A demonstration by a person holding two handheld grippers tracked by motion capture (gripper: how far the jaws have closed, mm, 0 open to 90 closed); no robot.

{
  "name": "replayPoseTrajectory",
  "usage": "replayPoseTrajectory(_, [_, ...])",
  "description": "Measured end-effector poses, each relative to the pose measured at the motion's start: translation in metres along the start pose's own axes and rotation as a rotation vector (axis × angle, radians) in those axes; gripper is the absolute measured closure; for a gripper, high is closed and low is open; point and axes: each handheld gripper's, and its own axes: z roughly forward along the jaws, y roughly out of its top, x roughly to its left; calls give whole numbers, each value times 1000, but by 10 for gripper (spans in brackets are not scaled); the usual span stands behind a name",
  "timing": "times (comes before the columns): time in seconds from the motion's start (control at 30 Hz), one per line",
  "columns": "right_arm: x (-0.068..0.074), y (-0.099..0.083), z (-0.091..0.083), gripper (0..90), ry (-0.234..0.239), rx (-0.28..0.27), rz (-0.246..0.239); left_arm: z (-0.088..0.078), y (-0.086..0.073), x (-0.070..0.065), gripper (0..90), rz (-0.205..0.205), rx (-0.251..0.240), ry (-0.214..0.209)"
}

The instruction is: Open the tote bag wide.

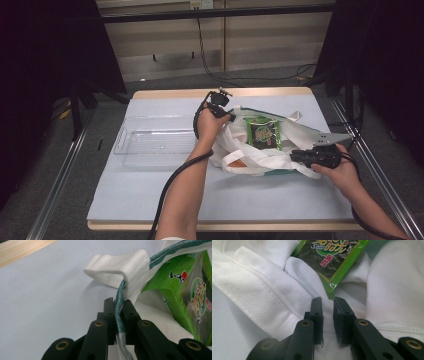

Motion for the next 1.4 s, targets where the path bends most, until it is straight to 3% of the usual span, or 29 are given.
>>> replayPoseTrajectory(0.53, [0, -5, 5, 789, -3, 7, 0, 11, -7, 2, 842, -8, 5, -6])
replayPoseTrajectory(0.93, [0, 0, 2, 783, 9, 19, 10, 3, -7, 1, 808, -27, -15, -24])
replayPoseTrajectory(1.07, [0, 3, 1, 779, 4, 23, 6, -1, -6, 2, 794, -8, -5, -34])
replayPoseTrajectory(1.23, [0, 6, -1, 773, 7, 19, 4, -3, -7, 1, 757, -45, -34, -38])
replayPoseTrajectory(1.4, [-1, 12, -5, 757, 0, 9, 4, -7, -7, 0, 727, -56, -44, -42])
